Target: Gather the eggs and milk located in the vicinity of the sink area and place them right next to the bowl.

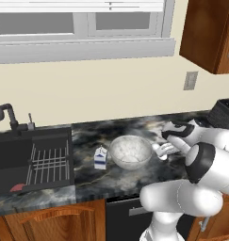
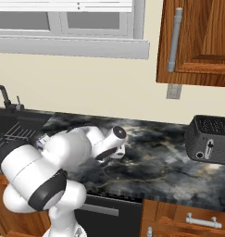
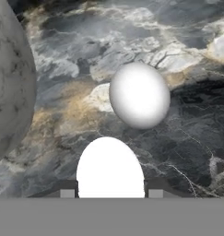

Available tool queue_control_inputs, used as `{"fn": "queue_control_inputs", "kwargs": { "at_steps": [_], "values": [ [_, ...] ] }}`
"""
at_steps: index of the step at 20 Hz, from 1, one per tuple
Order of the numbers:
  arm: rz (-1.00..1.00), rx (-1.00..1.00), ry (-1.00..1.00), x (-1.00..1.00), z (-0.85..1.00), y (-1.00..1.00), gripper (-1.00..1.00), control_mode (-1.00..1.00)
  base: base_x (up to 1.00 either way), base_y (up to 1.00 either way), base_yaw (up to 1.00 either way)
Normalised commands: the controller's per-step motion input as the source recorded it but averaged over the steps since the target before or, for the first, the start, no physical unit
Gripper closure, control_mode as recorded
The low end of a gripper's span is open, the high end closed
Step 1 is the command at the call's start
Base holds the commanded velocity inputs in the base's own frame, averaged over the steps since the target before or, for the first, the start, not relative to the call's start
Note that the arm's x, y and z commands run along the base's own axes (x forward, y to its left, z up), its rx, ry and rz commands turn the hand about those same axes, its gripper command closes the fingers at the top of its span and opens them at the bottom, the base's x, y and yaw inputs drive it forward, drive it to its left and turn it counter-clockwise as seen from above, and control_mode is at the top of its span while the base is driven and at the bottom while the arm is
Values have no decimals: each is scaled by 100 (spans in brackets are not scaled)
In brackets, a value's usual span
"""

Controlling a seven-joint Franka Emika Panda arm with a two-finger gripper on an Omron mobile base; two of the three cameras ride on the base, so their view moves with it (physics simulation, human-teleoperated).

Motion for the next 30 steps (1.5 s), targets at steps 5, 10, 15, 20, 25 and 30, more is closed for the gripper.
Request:
{"fn": "queue_control_inputs", "kwargs": {
  "at_steps": [5, 10, 15, 20, 25, 30],
  "values": [
    [15, 2, -24, 0, 0, 2, 100, -100, 0, 0, 0],
    [11, 0, -5, 0, 0, 0, 100, -100, 0, 0, 0],
    [6, 0, -6, 0, 2, 8, 100, -100, 0, 0, 0],
    [10, 2, -17, 0, 0, 15, 100, -100, 0, 0, 0],
    [8, 0, -11, -1, 0, 24, 100, -100, 0, 0, 0],
    [6, 0, -1, 0, 0, 36, 100, -100, 0, 0, 0]
  ]
}}
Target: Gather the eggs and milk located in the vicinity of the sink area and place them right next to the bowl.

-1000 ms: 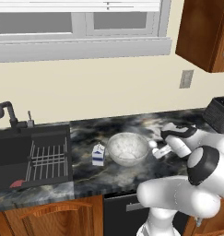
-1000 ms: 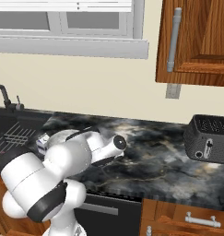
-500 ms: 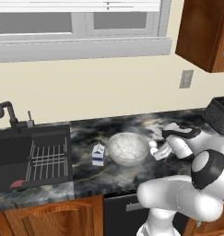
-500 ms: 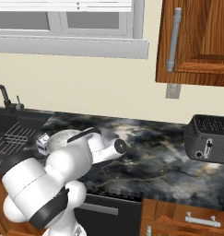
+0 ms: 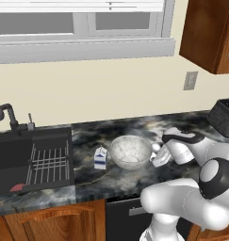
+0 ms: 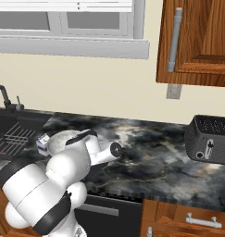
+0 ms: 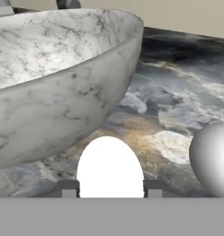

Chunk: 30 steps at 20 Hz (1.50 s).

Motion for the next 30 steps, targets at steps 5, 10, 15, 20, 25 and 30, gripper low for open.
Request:
{"fn": "queue_control_inputs", "kwargs": {
  "at_steps": [5, 10, 15, 20, 25, 30],
  "values": [
    [0, 0, 0, 0, 0, 13, 100, -100, 0, 0, 0],
    [0, 0, 0, 0, 0, 0, -100, -100, 0, 0, 0],
    [0, 0, 0, 0, 0, 0, -100, -100, 0, 0, 0],
    [0, 0, 0, 0, 0, -11, -100, -100, 0, 0, 0],
    [0, 0, 0, 0, 1, -26, -100, -100, 0, 0, 0],
    [0, 0, 0, 11, 23, -8, -100, -100, 0, 0, 0]
  ]
}}
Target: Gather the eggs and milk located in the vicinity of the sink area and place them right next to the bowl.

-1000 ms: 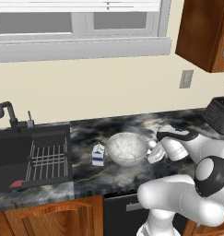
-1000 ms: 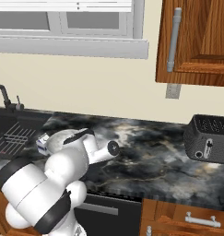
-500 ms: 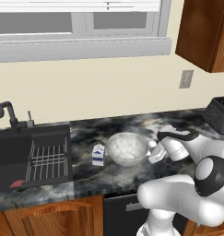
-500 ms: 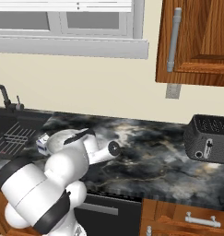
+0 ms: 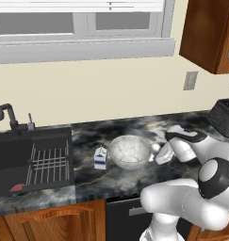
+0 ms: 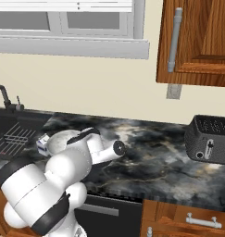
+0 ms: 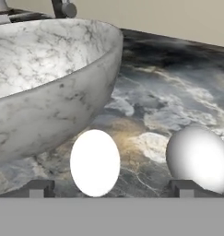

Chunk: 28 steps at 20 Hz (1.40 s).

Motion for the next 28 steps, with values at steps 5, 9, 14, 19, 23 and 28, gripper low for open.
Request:
{"fn": "queue_control_inputs", "kwargs": {
  "at_steps": [5, 9, 14, 19, 23, 28],
  "values": [
    [0, 0, 0, 23, 28, -1, -100, -100, 0, 0, 0],
    [0, 0, 0, 4, 13, -10, -100, -100, 0, 0, 0],
    [-2, 0, 2, 5, 0, -20, -100, -100, 0, 0, 0],
    [-3, 0, 20, 31, 6, -9, -100, -100, 0, 0, 0],
    [-5, -1, 29, 42, 9, -3, -100, -100, 0, 0, 0],
    [-4, 0, 5, 9, 0, -13, -100, -100, 0, 0, 0]
  ]
}}
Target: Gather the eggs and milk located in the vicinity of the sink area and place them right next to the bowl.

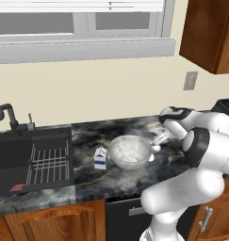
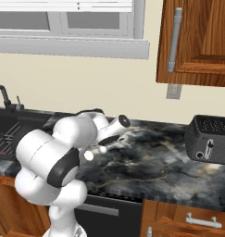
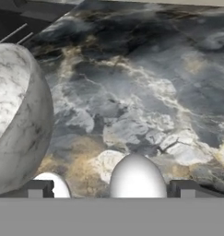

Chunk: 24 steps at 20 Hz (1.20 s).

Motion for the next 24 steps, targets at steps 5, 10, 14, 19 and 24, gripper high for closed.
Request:
{"fn": "queue_control_inputs", "kwargs": {
  "at_steps": [5, 10, 14, 19, 24],
  "values": [
    [-1, 0, 2, 2, 0, -18, -100, -100, 0, 0, 0],
    [-1, 0, 12, 17, 0, -7, -100, -100, 0, 0, 0],
    [-1, 0, 15, 15, 0, 0, -100, -100, 0, 0, 0],
    [0, 0, 6, -1, 0, 0, -100, -100, 0, 0, 0],
    [0, 0, 0, -1, -6, 0, -100, -100, 0, 0, 0]
  ]
}}
